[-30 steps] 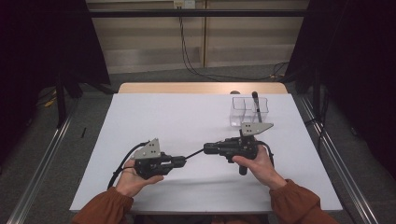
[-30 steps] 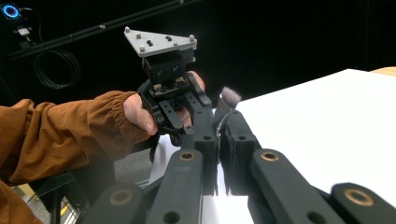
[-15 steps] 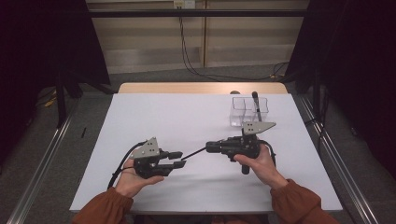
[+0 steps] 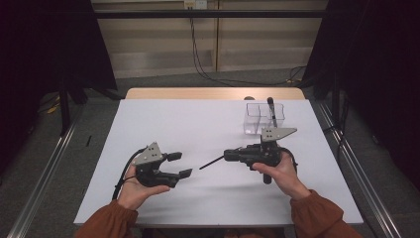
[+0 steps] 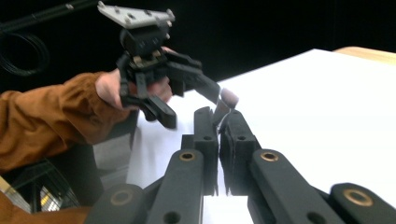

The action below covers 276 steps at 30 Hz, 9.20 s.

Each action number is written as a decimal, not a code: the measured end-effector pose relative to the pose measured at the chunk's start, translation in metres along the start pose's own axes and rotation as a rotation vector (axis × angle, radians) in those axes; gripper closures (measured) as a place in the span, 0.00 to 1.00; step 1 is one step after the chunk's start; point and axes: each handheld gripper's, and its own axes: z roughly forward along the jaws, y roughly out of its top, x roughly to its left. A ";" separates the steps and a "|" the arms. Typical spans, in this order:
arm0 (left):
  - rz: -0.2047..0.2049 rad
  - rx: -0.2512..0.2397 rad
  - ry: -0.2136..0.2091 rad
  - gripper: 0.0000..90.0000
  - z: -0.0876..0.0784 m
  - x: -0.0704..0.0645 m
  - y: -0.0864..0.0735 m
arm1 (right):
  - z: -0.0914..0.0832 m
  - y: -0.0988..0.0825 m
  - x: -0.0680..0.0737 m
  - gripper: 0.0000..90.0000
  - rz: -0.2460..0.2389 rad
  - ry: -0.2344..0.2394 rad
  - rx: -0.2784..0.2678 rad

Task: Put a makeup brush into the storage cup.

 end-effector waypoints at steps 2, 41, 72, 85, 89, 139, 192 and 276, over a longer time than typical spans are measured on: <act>-0.012 -0.011 0.020 0.25 -0.003 0.000 0.000 | -0.002 0.000 0.000 0.96 0.003 0.000 0.007; -0.104 -0.124 0.302 0.04 -0.077 0.010 -0.043 | -0.051 0.008 -0.002 0.96 0.025 -0.134 0.051; -0.088 -0.143 0.336 0.04 -0.084 0.006 -0.050 | -0.119 0.023 -0.018 0.96 0.053 -0.334 0.062; -0.086 -0.139 0.338 0.05 -0.083 0.005 -0.050 | -0.135 0.045 -0.029 0.96 0.041 -0.402 0.048; -0.089 -0.138 0.344 0.05 -0.084 0.007 -0.051 | -0.140 0.051 -0.033 0.96 0.036 -0.428 0.050; -0.067 -0.112 0.333 0.05 -0.079 0.008 -0.051 | -0.149 0.078 -0.078 0.96 0.039 -0.719 0.172; -0.057 -0.096 0.348 0.05 -0.078 0.008 -0.052 | -0.126 0.031 -0.116 0.96 0.108 -0.769 0.224; -0.075 -0.129 0.362 0.04 -0.085 0.007 -0.051 | -0.132 -0.020 -0.039 0.01 0.057 -0.860 0.010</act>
